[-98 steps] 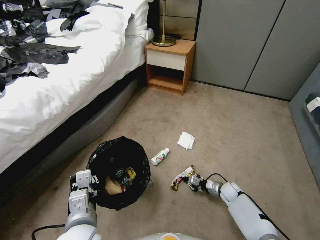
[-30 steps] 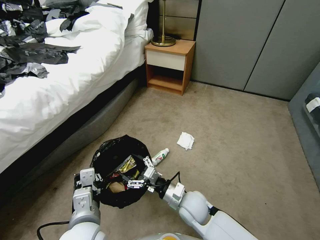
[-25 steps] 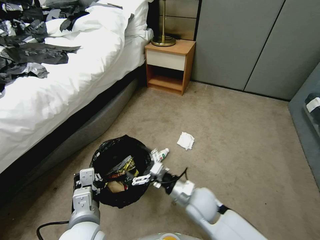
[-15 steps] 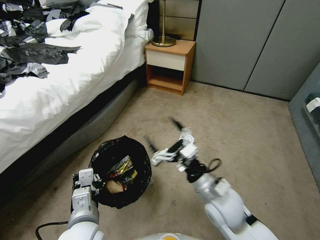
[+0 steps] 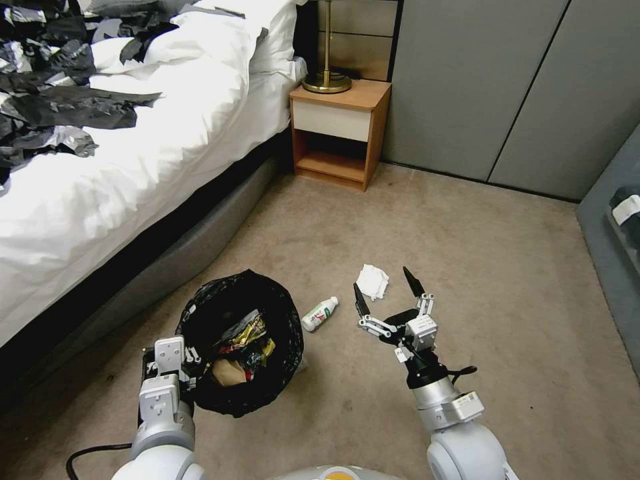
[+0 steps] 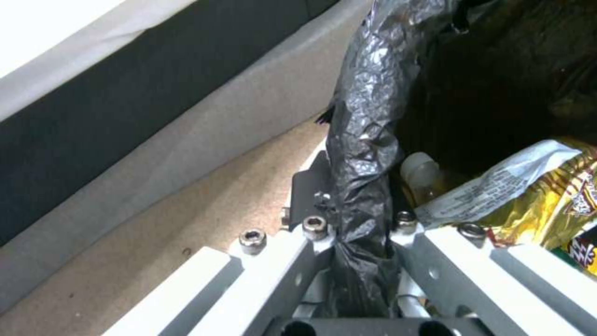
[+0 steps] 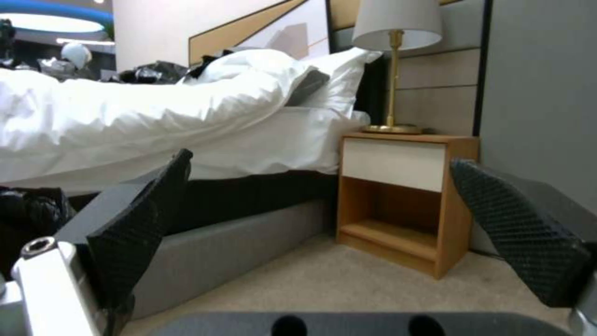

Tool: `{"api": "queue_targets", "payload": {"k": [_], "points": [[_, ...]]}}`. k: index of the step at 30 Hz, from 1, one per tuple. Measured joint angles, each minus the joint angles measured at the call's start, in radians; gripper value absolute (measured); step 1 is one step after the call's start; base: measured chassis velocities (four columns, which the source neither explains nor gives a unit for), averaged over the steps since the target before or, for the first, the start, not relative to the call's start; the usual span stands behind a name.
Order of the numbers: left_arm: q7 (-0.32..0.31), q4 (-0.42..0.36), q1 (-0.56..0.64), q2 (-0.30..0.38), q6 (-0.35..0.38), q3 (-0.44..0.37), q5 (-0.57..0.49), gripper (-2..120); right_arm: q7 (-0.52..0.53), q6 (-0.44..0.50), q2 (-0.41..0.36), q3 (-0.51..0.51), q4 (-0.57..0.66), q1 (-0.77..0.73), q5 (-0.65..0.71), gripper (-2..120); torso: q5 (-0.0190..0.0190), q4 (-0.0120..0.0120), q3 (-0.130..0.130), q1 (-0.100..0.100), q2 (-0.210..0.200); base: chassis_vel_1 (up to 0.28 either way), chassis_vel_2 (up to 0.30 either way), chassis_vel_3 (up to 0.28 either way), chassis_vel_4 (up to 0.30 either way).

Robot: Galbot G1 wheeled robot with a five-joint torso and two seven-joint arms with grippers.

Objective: Pick up the trash bin, then pick up the garbage from the floor and place it into the trash bin.

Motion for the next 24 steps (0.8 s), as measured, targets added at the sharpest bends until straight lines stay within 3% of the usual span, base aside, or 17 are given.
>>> {"api": "queue_targets", "payload": {"k": [8,24], "points": [[0.001,-0.009,0.003,0.002,0.000,-0.003,-0.001,0,0.000,-0.010,-0.005,-0.002,-0.001,0.006,0.000,100,0.0000,0.0000,0.000,0.000,0.000,0.025,0.023,0.017,0.020],[0.001,-0.017,0.008,0.002,0.001,-0.010,-0.002,0,-0.001,-0.028,-0.014,-0.004,0.000,0.017,0.000,100,0.0001,0.0001,0.000,0.000,0.000,0.097,0.100,0.094,0.097]]}}
